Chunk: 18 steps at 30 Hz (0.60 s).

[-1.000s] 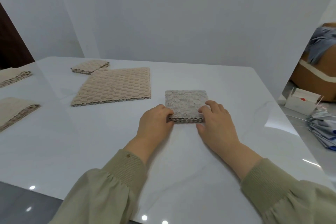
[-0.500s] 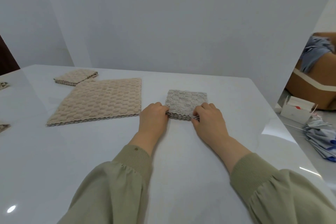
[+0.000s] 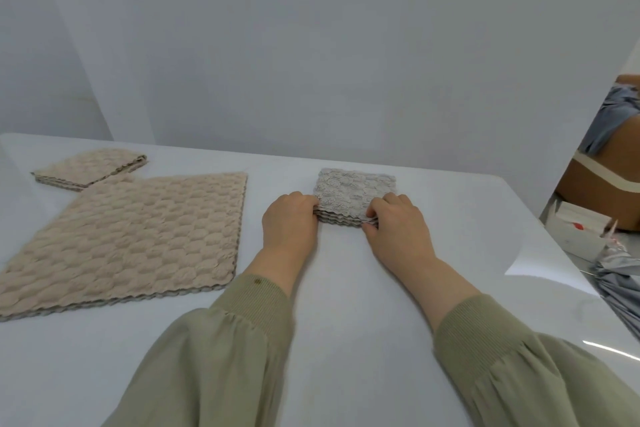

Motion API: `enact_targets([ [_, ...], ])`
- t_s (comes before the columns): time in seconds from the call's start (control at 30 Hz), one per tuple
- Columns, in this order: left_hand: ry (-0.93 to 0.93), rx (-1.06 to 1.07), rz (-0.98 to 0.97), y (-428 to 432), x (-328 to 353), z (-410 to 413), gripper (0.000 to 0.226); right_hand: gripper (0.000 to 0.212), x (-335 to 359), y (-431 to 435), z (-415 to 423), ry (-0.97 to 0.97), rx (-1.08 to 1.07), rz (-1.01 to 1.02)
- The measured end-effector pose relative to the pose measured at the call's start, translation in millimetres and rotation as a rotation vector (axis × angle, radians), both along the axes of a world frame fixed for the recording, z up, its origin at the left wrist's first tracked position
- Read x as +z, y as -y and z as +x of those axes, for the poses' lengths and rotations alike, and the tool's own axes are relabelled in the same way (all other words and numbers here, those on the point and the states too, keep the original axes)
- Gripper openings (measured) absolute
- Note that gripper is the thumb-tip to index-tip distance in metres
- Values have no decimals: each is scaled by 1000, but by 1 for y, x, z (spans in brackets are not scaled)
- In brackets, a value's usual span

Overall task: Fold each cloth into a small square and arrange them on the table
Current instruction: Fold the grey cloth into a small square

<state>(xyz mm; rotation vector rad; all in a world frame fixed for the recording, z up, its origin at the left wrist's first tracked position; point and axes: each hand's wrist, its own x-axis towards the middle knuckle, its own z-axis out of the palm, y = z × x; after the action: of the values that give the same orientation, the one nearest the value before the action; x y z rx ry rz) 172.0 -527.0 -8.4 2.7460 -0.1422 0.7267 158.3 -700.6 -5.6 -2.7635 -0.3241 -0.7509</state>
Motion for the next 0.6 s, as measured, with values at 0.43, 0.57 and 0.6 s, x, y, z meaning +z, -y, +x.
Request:
enact_targets([
  [0.43, -146, -90, 35, 2, 2, -30, 34, 20, 4, -6, -15, 47, -82, -24],
  [0.57, -177, -105, 44, 3, 7, -71, 12, 24, 2, -13, -49, 4, -41, -25],
  [0.6, -180, -116, 51, 1, 8, -82, 13, 24, 2, -18, -58, -7, -25, -22],
])
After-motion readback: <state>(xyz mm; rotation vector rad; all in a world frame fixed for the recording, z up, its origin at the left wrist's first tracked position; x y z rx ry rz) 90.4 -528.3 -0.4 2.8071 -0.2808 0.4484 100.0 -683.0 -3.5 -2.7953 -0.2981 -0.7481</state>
